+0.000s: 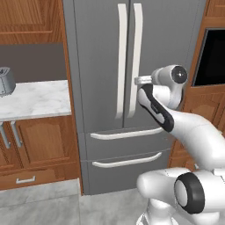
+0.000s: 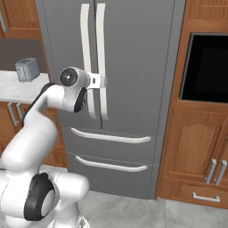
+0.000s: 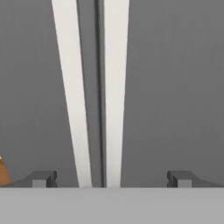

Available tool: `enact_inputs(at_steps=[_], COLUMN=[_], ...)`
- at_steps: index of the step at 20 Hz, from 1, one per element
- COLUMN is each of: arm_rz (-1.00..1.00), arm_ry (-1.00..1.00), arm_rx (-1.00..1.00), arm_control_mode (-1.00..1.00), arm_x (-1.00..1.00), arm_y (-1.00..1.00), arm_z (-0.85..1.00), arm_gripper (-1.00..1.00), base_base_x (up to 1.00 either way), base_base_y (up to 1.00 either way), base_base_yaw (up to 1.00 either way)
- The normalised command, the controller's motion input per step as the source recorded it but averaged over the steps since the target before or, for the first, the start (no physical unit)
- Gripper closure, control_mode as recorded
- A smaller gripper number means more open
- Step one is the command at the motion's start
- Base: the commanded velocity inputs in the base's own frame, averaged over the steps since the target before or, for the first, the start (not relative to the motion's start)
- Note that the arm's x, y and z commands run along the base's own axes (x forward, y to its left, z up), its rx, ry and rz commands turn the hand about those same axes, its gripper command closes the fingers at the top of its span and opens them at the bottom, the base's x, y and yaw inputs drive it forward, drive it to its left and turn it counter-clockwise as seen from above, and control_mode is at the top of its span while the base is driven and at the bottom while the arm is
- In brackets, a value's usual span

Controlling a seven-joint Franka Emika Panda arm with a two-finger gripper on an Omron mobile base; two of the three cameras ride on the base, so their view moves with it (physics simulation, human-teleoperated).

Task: Retrieve the banana and peach from the fridge and place them into the bowl on the dining table.

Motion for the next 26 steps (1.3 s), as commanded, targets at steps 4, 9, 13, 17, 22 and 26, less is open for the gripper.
enact_inputs(at_steps=[4, 9, 13, 17, 22, 26], arm_rz=[0.0, 0.0, 0.0, 0.0, 0.0, 0.0], arm_ry=[0.06, 0.02, 0.0, 0.0, 0.0, 0.0], arm_rx=[0.0, 0.0, 0.0, 0.0, 0.0, 0.0], arm_control_mode=[-1.0, -1.0, -1.0, -1.0, -1.0, -1.0], arm_x=[0.53, 0.66, 0.63, 0.6, 0.59, 0.54], arm_y=[0.0, 0.0, 0.0, 0.0, 0.0, 0.0], arm_z=[0.0, 0.0, 0.0, -0.05, -0.1, -0.09], arm_gripper=[-1.0, -1.0, -1.0, -1.0, -1.0, -1.0], base_base_x=[0.0, 0.0, 0.0, 0.0, 0.0, 0.0], base_base_y=[0.0, 0.0, 0.0, 0.0, 0.0, 0.0], base_base_yaw=[0.0, 0.0, 0.0, 0.0, 0.0, 0.0])
